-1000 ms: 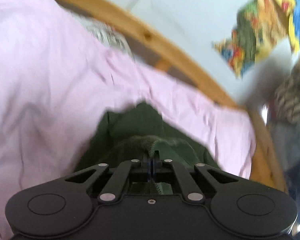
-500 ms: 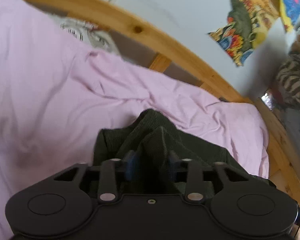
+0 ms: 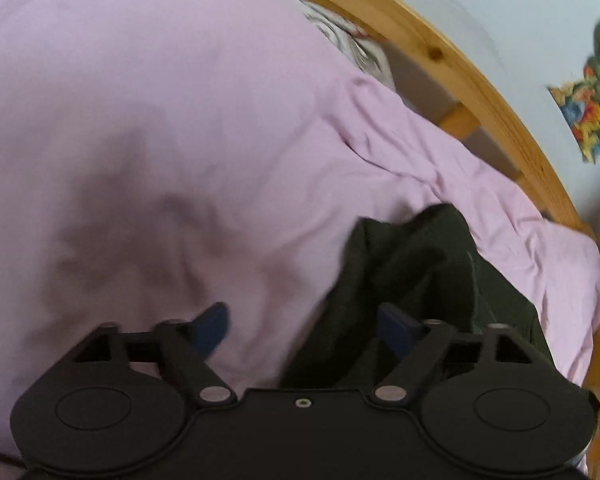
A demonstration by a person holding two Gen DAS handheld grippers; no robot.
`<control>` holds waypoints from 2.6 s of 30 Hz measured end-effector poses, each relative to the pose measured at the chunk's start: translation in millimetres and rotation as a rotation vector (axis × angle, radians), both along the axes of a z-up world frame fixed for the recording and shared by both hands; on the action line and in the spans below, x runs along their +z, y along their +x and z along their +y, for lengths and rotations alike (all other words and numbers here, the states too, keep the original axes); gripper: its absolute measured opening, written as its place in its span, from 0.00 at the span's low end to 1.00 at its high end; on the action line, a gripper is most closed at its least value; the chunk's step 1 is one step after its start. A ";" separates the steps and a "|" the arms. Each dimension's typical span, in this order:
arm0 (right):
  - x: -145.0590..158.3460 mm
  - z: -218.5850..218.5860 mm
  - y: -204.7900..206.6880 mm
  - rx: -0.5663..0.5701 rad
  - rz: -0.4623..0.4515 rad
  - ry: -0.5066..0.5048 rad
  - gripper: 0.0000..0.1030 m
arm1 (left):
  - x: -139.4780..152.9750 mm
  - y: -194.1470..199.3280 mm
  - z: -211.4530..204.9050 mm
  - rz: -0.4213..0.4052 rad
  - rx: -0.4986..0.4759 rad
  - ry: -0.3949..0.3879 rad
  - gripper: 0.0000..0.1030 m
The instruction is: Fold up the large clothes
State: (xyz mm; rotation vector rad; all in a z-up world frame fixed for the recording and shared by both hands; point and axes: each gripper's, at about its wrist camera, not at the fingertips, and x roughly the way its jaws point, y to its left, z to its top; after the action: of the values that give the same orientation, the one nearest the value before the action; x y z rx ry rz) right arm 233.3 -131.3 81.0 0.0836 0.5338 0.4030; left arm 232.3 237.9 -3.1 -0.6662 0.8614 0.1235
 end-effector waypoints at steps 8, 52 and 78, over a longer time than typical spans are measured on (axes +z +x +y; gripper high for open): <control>-34.7 137.1 119.0 0.164 0.455 0.079 0.76 | 5.7 -28.1 16.4 -0.040 -0.037 -0.076 0.99; -14.5 -182.0 -84.9 -0.273 -0.024 -0.088 1.00 | 13.3 6.8 -50.2 -0.175 -0.367 0.141 0.45; -54.9 -194.8 -49.2 -0.644 0.008 -0.144 0.55 | 5.8 32.4 -64.3 -0.359 -0.199 0.168 0.55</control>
State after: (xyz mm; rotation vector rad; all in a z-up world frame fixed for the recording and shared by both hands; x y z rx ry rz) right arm 184.1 -326.1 26.1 0.1129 0.5119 -0.2643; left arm 264.7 173.5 2.8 -0.4247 0.5594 -0.1011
